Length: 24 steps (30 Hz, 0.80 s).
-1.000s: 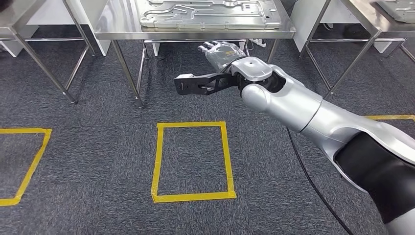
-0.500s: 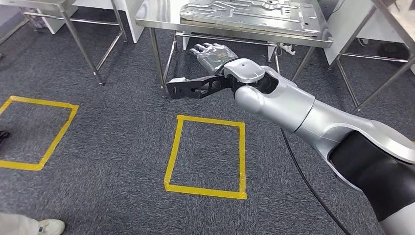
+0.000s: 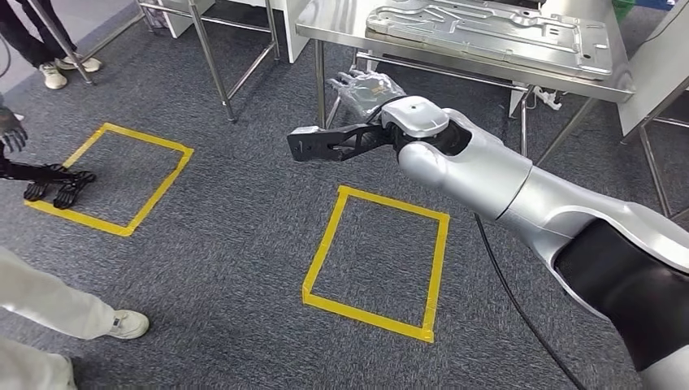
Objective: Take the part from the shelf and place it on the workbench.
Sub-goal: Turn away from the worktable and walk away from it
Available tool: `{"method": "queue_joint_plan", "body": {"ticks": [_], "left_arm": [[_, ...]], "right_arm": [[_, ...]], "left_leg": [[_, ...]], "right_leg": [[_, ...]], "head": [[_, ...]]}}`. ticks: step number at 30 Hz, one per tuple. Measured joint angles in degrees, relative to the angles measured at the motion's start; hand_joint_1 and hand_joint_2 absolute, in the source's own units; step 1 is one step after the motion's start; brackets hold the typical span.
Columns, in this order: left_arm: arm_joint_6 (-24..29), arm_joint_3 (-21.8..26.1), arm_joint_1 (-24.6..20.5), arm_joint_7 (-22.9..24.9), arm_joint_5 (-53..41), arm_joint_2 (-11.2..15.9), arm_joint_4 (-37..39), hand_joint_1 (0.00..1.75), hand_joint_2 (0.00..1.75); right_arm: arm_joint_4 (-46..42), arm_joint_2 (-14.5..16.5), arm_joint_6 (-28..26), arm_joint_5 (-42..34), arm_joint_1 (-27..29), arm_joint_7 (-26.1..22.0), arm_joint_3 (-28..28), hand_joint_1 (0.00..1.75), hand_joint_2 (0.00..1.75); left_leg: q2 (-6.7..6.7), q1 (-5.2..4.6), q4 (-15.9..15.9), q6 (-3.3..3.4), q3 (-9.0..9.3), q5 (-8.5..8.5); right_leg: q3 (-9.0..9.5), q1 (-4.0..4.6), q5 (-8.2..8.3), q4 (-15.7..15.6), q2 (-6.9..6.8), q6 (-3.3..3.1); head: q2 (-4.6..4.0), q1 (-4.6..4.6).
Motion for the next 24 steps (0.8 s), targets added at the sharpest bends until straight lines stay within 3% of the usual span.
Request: {"method": "queue_joint_plan", "body": {"ticks": [2, 3, 5, 6, 8, 9, 11, 13, 15, 17, 18, 19, 20, 22, 24], "left_arm": [[-0.01, 0.0, -0.02, 0.06, -0.36, 0.0, -0.01, 0.0, 0.0], [-0.01, 0.0, -0.02, 0.09, -0.52, 0.0, -0.01, 0.0, 0.0], [-0.02, 0.0, -0.04, 0.14, -0.68, 0.02, 0.01, 0.0, 0.0], [-0.02, 0.0, -0.09, 0.17, -0.69, 0.0, 0.0, 0.0, 0.0], [-0.03, 0.0, -0.17, 0.25, -0.7, -0.13, -0.02, 0.0, 0.0], [-0.06, 0.0, -0.2, 0.28, -0.71, -0.2, -0.03, 0.0, 0.0], [-0.12, 0.0, -0.21, 0.3, -0.71, -0.21, -0.03, 0.0, 0.0], [-0.15, 0.0, -0.25, 0.3, -0.7, -0.23, -0.03, 0.0, 0.0], [-0.15, 0.0, -0.41, 0.3, -0.69, -0.3, -0.03, 0.0, 0.0], [-0.14, 0.0, -0.51, 0.29, -0.69, -0.37, -0.02, 0.0, 0.0], [-0.13, 0.0, -0.5, 0.3, -0.69, -0.37, -0.02, 0.0, 0.0], [-0.13, 0.0, -0.47, 0.3, -0.69, -0.38, -0.01, 0.0, 0.0], [-0.13, 0.0, -0.45, 0.3, -0.69, -0.38, -0.01, 0.0, 0.0], [-0.12, 0.01, -0.5, 0.3, -0.69, -0.54, -0.01, 0.0, 0.0], [-0.09, 0.01, -0.55, 0.3, -0.69, -0.82, -0.02, 0.0, 0.0]], "right_arm": [[0.03, -0.04, 0.09, 0.09, 0.19, -0.1, 0.08, 0.0, 0.0], [0.03, 0.01, 0.15, 0.15, 0.27, -0.19, 0.12, 0.0, 0.0], [-0.01, 0.18, 0.3, 0.31, 0.17, -0.32, 0.15, 0.0, 0.0], [-0.05, 0.28, 0.37, 0.42, 0.0, -0.35, 0.14, 0.0, 0.0], [-0.15, 0.47, 0.5, 0.58, -0.39, -0.36, 0.1, 0.0, 0.0], [-0.25, 0.68, 0.54, 0.62, -0.54, -0.38, 0.09, 0.0, 0.0], [-0.39, 1.03, 0.61, 0.64, -0.71, -0.43, 0.1, 0.0, 0.0], [-0.45, 1.18, 0.66, 0.68, -0.78, -0.49, 0.09, 0.0, 0.0], [-0.44, 1.06, 0.67, 0.71, -0.76, -0.54, 0.09, 0.0, 0.0], [-0.42, 0.88, 0.68, 0.72, -0.52, -0.55, 0.12, 0.0, 0.0], [-0.42, 0.83, 0.69, 0.73, -0.37, -0.56, 0.13, 0.0, 0.0], [-0.42, 0.82, 0.69, 0.74, -0.28, -0.57, 0.14, 0.0, 0.0], [-0.43, 0.82, 0.68, 0.75, -0.29, -0.58, 0.12, 0.0, 0.0], [-0.45, 0.85, 0.67, 0.76, -0.61, -0.6, 0.07, 0.0, 0.0], [-0.45, 0.86, 0.68, 0.77, -0.94, -0.6, 0.04, 0.0, 0.0]], "left_leg": [[0.46, 0.42, 5.9, -0.49, -2.19, -2.39], [0.53, 0.58, 6.59, -0.73, -2.09, -2.25], [1.66, 0.77, 1.82, -1.21, 1.28, 0.4], [3.24, 0.61, -1.49, -1.26, 3.35, 1.31], [5.64, 0.29, -5.7, -0.48, 5.63, 2.13], [6.01, 0.09, -5.97, 0.15, 5.56, 1.89], [4.79, 0.14, -6.0, 1.22, 5.22, 2.22], [3.39, 0.24, -6.07, 1.87, 4.99, 2.55], [1.81, 0.25, -6.1, 2.39, 4.7, 2.89], [0.1, 0.04, -6.1, 2.78, 4.41, 3.19], [-0.8, -0.12, -6.1, 2.9, 4.32, 3.33], [-1.73, -0.3, -6.1, 2.96, 4.28, 3.47], [-2.65, -0.48, -6.1, 2.98, 4.28, 3.62], [-4.3, -0.64, -6.18, 2.83, 4.17, 4.01], [-5.74, -0.21, -6.41, 2.26, 3.76, 4.62]], "right_leg": [[-0.33, -0.05, 0.11, 0.18, -1.53, 0.04], [-0.48, -0.11, 0.07, 0.38, -2.29, 0.15], [-0.8, -0.31, -0.27, 1.16, -3.67, 0.65], [-1.01, -0.28, -0.59, 1.7, -4.24, 1.09], [-1.41, -0.09, -1.23, 2.85, -5.19, 1.9], [-1.54, 0.05, -1.38, 3.11, -5.58, 2.17], [-1.55, 0.01, -1.53, 3.22, -6.33, 2.52], [-2.14, -0.32, -3.28, 4.94, -4.79, 2.98], [-4.45, -0.58, -7.17, 10.93, -1.86, 3.29], [-7.25, -0.53, -10.07, 17.71, -0.57, 3.11], [-7.77, -0.48, -10.03, 18.98, -0.32, 2.83], [-7.36, -0.37, -8.87, 18.16, -0.08, 2.41], [-6.04, -0.21, -6.86, 15.36, 0.4, 1.83], [-2.79, 0.16, -3.29, 8.23, 2.66, 0.41], [-1.27, 0.56, -2.07, 4.59, 4.26, -0.56]], "head": [[0.0, -0.55], [0.0, -0.83], [0.0, -1.28], [0.0, -1.46], [0.0, -1.45], [0.0, -1.38], [0.0, -1.05], [0.0, -0.85], [0.0, -0.55], [0.0, -0.19], [0.0, 0.1], [0.0, 0.4], [0.0, 0.7], [0.0, 0.82], [0.0, 0.75]]}}
